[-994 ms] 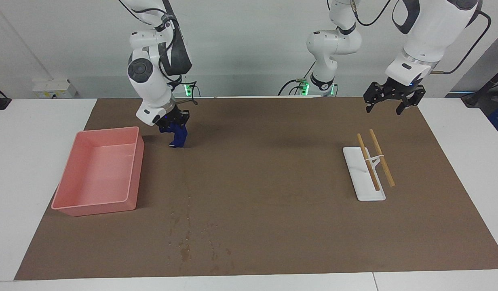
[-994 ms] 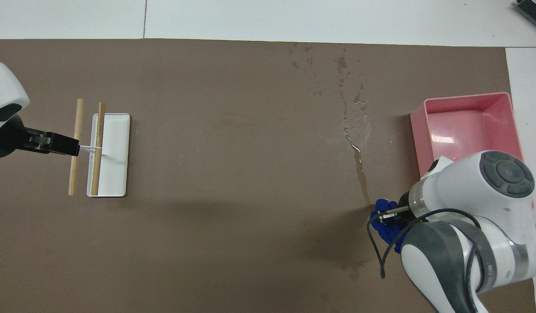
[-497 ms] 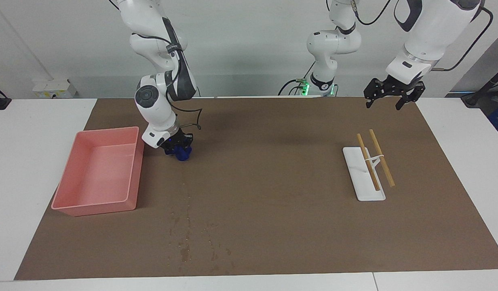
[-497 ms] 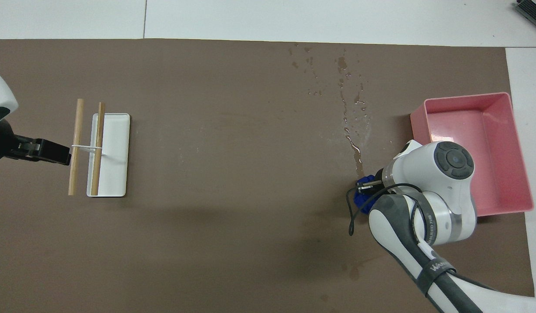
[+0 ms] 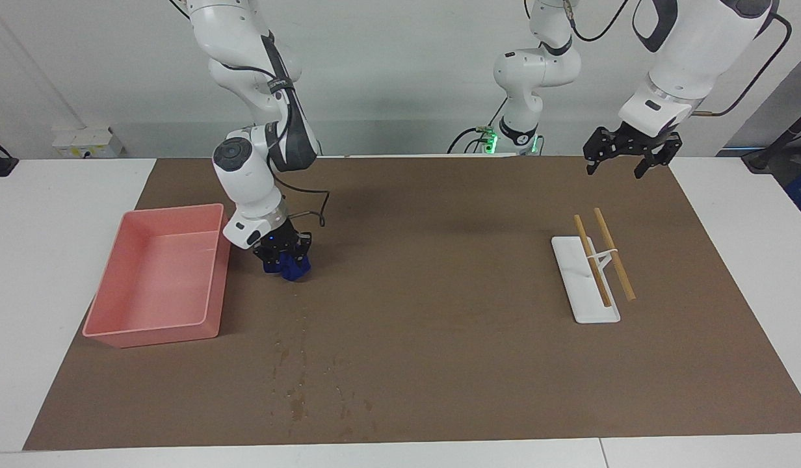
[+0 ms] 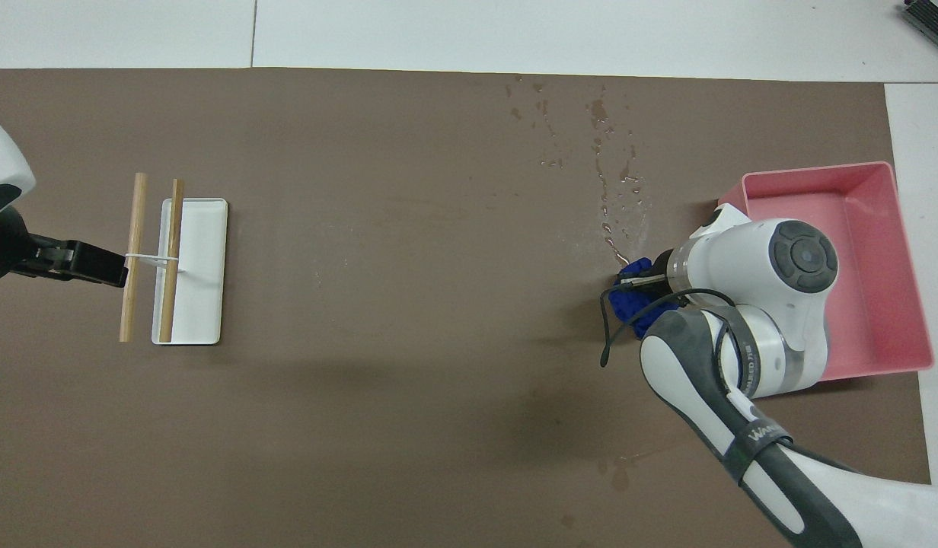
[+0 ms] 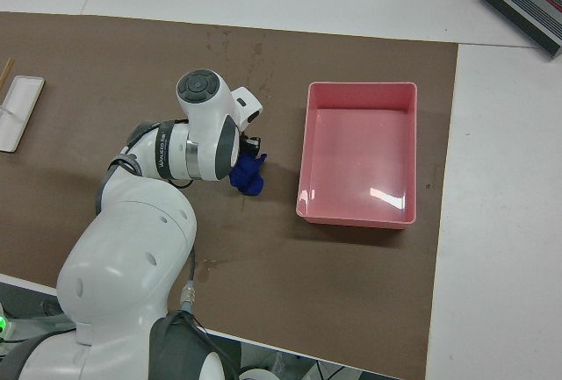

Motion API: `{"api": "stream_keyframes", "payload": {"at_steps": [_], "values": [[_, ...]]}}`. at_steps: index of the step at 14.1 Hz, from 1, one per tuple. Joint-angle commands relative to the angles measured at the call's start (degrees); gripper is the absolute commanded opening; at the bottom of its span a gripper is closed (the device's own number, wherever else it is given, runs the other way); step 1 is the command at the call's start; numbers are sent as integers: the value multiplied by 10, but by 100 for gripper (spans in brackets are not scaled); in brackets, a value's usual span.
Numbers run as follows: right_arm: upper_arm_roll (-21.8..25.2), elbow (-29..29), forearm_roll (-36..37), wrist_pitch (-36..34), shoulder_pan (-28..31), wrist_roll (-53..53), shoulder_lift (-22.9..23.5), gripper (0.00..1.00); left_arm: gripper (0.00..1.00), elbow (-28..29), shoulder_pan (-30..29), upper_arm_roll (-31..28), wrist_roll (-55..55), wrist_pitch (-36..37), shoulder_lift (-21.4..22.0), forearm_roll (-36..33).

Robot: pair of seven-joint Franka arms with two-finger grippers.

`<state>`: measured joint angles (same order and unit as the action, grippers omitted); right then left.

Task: Wipe water with towel using both arms
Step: 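Wipe the towel along the water streak away from the robot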

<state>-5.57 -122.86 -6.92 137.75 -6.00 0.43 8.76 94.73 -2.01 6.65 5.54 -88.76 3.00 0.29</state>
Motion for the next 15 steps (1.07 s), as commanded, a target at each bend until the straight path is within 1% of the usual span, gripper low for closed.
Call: {"api": "stream_keyframes", "payload": {"at_steps": [1,4,6,12,15], "values": [[-5,60,1,18,9,-12,41,0,100,5,-13,6,7,16,3,6],[-5,68,1,71,8,-13,71,0,100,5,-8,6,7,13,3,6],[-5,86,2,81,12,-16,89,0,100,5,-8,6,7,13,3,6],[-5,227,2,81,7,-15,176,0,100,5,-9,6,7,13,3,6],[-7,274,3,81,4,-13,206,0,100,5,-9,6,7,13,3,6]]}}
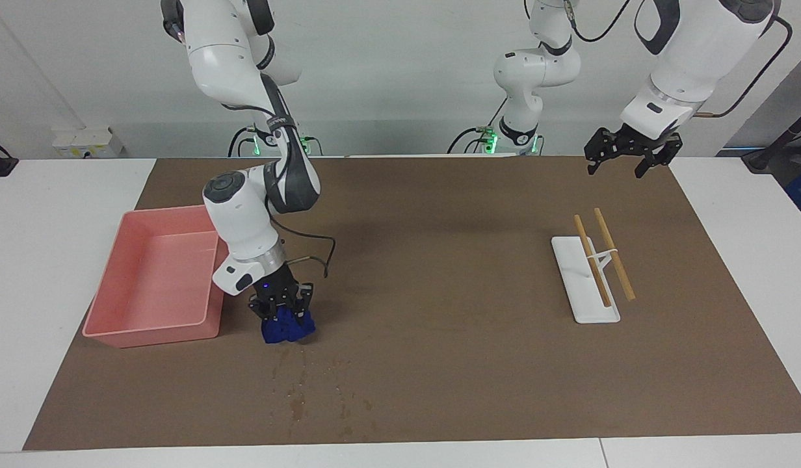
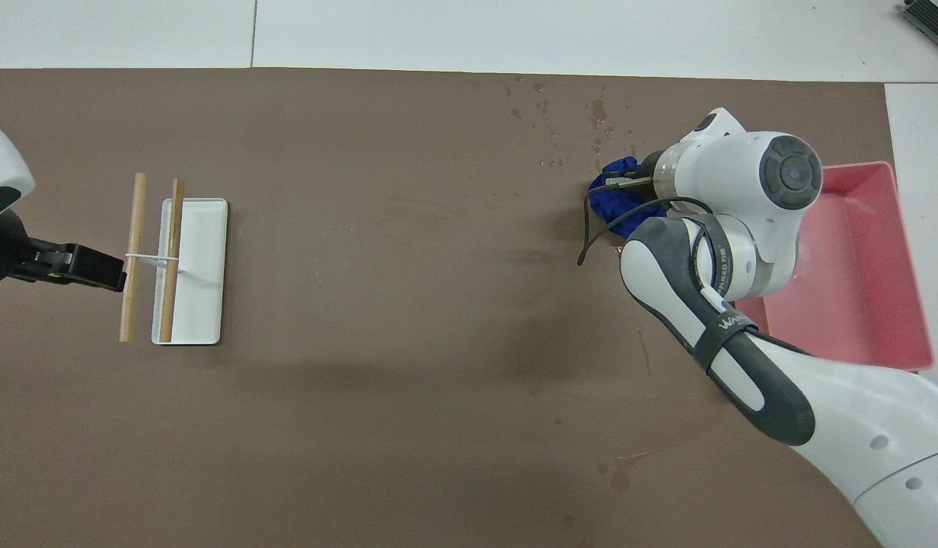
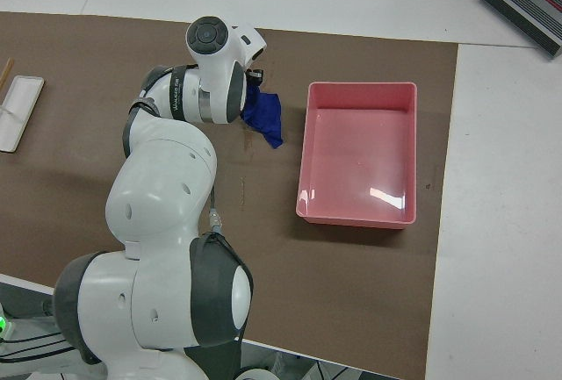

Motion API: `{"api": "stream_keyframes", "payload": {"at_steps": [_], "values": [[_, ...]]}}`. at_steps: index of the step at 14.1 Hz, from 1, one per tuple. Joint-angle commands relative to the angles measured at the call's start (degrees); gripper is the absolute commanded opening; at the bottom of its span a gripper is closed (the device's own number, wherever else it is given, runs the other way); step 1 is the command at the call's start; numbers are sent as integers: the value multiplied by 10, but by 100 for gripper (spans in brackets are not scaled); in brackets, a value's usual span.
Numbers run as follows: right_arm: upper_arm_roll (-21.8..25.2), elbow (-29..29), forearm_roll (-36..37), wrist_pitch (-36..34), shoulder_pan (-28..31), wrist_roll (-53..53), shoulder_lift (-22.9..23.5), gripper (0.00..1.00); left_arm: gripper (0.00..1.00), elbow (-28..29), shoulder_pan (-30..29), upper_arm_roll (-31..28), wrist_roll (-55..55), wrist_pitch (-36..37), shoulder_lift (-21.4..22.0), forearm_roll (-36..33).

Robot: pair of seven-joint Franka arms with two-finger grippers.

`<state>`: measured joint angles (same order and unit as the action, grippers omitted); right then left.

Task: Wipe water with towel using both arms
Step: 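Wipe the towel along the water streak away from the robot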

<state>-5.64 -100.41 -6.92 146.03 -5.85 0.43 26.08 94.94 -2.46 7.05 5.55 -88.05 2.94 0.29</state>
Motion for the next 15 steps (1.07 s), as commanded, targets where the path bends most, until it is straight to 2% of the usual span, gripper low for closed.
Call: {"api": "stream_keyframes", "payload": {"at_steps": [1,6,11,13,15], "values": [[-6,57,4,0,2,-14,38,0,100,2,-4,2,7,6,4,6],[-5,32,2,33,-9,-17,56,0,100,2,-4,2,7,6,3,6],[-5,-42,7,38,-12,-25,56,0,100,3,-5,2,7,6,3,6],[-5,-71,8,27,-9,-47,47,0,100,2,-4,2,7,6,3,6],[-5,-82,8,-13,-7,-49,36,0,100,2,-4,2,7,6,4,6]]}}
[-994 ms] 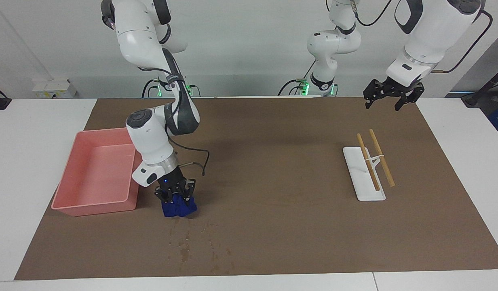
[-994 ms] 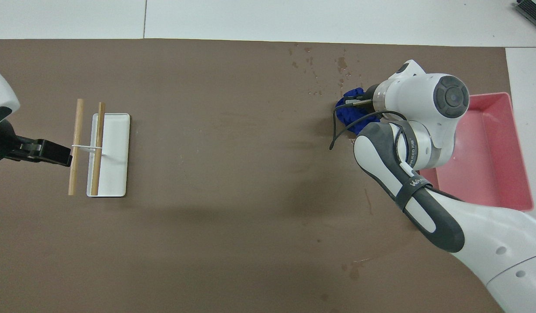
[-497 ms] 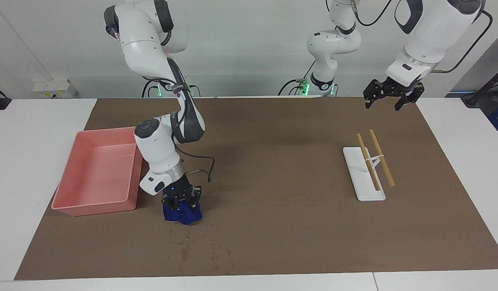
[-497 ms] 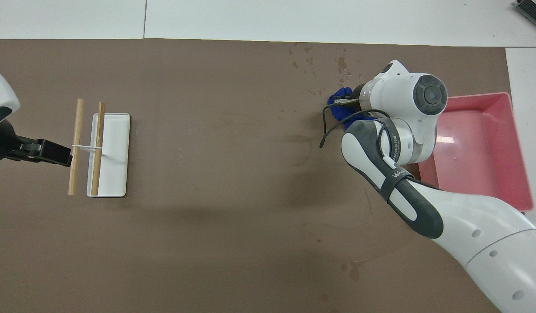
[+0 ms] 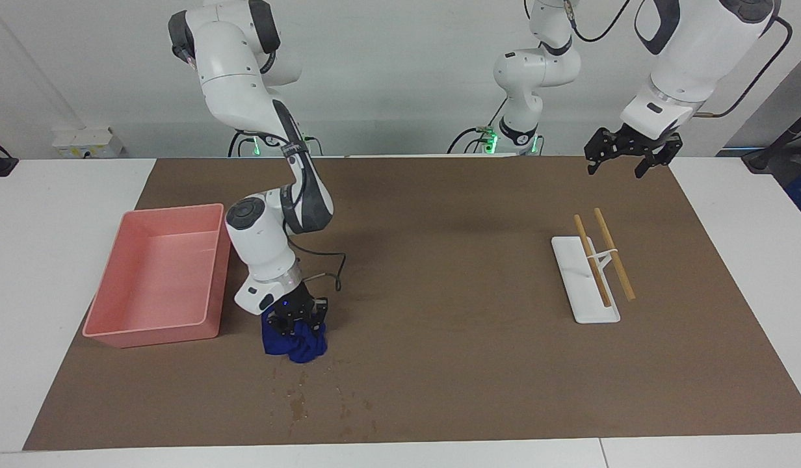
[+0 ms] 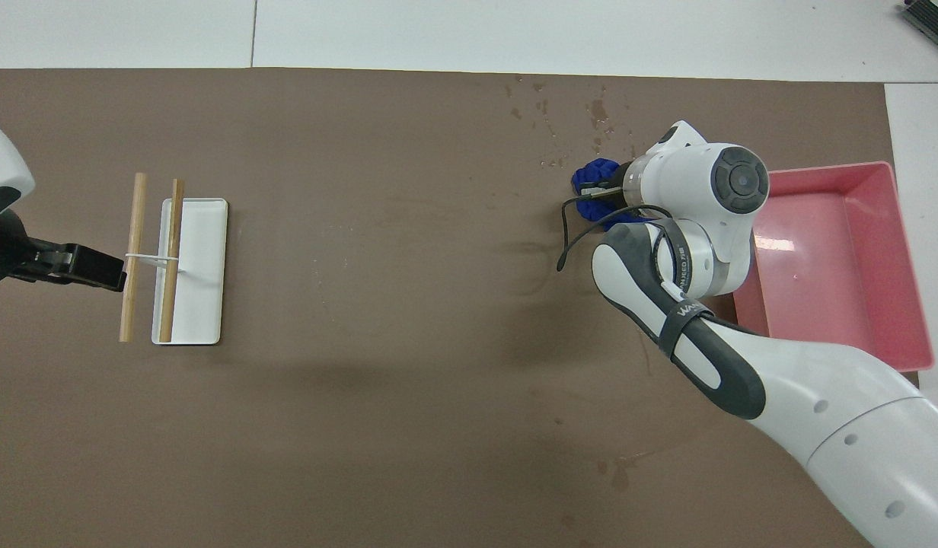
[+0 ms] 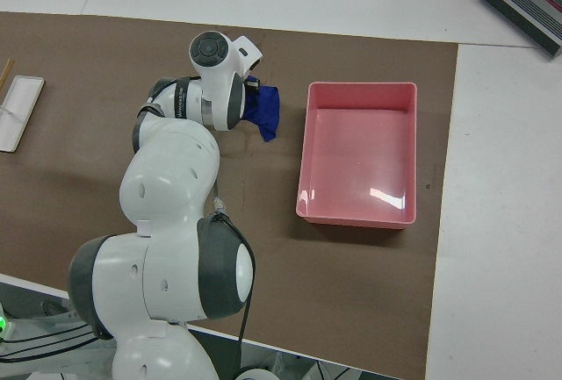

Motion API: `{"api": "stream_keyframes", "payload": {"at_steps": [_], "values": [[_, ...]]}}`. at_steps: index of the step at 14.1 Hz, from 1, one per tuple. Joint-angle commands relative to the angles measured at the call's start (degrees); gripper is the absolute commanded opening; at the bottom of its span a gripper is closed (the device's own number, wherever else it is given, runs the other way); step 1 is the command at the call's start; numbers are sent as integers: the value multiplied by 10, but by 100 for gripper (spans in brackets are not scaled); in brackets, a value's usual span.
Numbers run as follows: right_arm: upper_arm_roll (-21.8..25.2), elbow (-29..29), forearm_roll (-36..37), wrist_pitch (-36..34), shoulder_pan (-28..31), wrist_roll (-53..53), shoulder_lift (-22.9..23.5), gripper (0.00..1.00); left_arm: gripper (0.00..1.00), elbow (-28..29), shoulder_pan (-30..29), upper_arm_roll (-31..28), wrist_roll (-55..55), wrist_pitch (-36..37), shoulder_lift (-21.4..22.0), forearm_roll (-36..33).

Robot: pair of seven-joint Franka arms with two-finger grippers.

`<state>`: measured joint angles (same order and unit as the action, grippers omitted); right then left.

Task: Wipe water with towel using both arms
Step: 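Wipe the towel along the water streak away from the robot, then wipe the towel back along the water streak toward the robot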

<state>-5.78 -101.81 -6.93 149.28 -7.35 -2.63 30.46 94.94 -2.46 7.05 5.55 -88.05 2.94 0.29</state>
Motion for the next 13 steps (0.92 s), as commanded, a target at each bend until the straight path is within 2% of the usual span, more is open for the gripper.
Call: {"api": "stream_keyframes", "payload": {"at_steps": [1,9,11,13], "values": [[-4,-67,8,-79,9,-19,-11,0,100,2,-4,2,7,6,3,6],[-4,-73,9,-280,10,-36,-54,0,100,2,-4,2,7,6,4,6],[-4,-94,9,-316,13,-40,-77,0,100,2,-4,2,7,6,3,6],[-4,-145,9,-317,18,-40,-112,0,100,2,-4,2,7,6,4,6]]}}
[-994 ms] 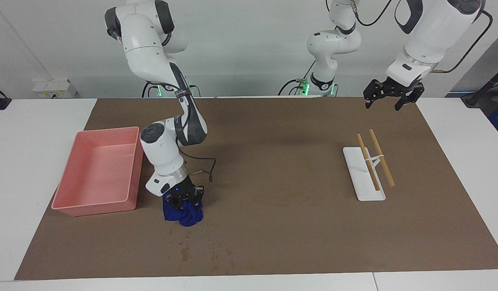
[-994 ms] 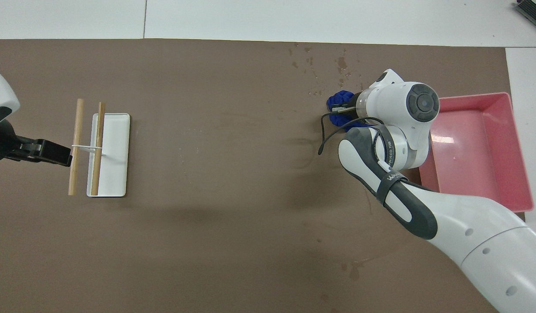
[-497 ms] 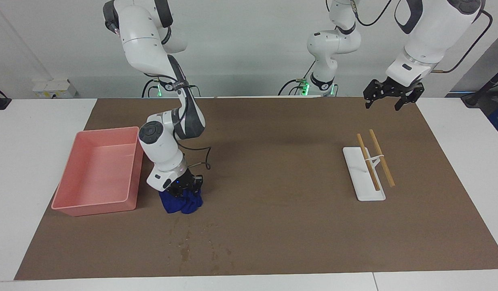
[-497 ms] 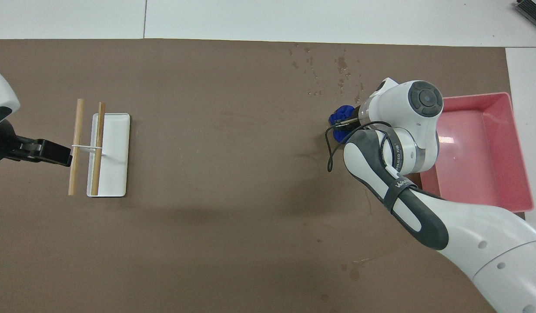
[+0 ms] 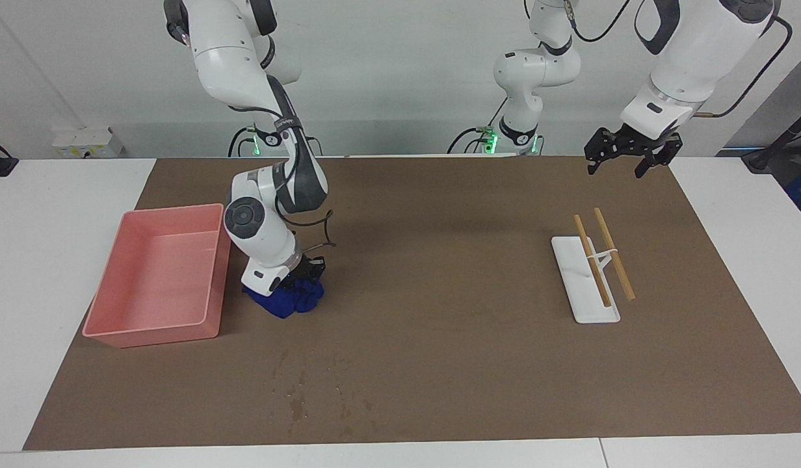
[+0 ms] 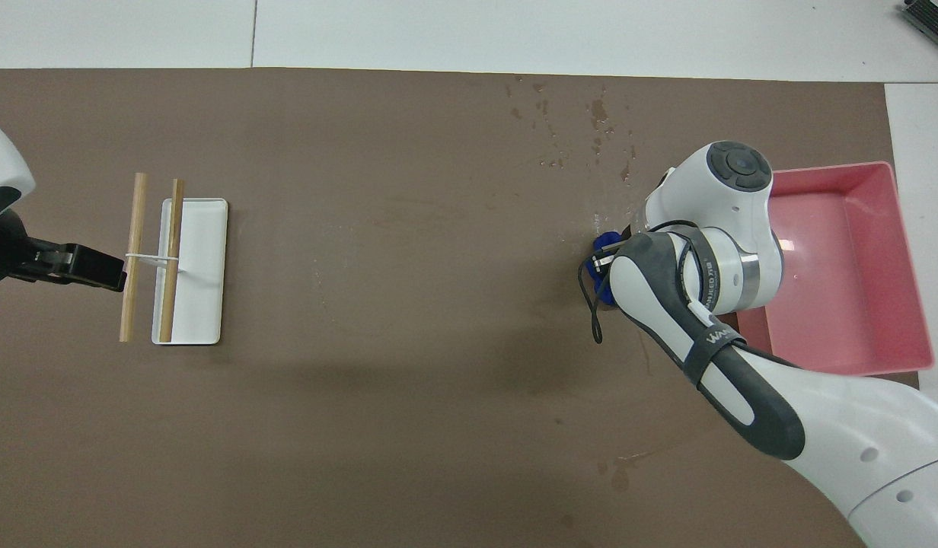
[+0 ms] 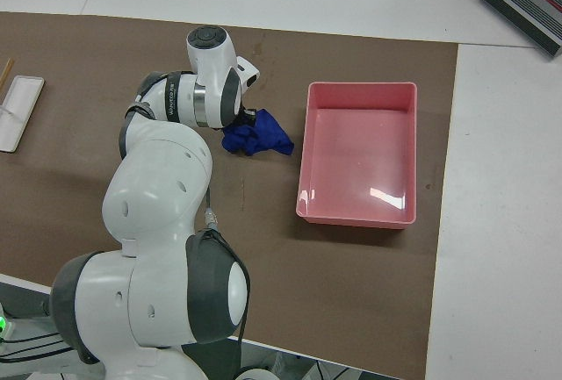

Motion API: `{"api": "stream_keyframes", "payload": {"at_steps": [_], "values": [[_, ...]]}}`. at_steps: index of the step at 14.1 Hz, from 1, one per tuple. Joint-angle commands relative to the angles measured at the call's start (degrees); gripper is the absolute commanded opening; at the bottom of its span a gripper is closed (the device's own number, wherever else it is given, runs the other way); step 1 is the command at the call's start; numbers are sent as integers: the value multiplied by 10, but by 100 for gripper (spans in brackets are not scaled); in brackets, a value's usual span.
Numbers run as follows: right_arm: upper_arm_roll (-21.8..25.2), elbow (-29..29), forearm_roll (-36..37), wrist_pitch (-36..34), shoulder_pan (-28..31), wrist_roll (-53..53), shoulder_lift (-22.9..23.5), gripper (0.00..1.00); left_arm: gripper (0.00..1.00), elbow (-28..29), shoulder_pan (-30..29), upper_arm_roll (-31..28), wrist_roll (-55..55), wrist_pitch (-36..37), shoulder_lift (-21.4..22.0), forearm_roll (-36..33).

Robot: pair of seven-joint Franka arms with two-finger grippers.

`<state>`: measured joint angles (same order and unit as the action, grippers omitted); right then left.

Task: Wipe water with towel using both arms
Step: 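Wipe the towel back along the water streak toward the robot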

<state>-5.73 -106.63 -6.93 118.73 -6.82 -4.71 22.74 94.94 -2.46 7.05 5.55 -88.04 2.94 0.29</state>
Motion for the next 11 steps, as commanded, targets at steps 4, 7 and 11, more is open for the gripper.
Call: {"api": "stream_keyframes", "payload": {"at_steps": [4,7,11], "values": [[-4,-162,8,-2,19,-22,-94,0,100,2,-4,2,7,6,3,6],[-4,-196,8,-2,22,-21,-120,0,100,2,-4,2,7,6,4,6],[-4,-222,3,0,37,-21,-139,0,100,2,-4,2,7,6,4,6]]}}
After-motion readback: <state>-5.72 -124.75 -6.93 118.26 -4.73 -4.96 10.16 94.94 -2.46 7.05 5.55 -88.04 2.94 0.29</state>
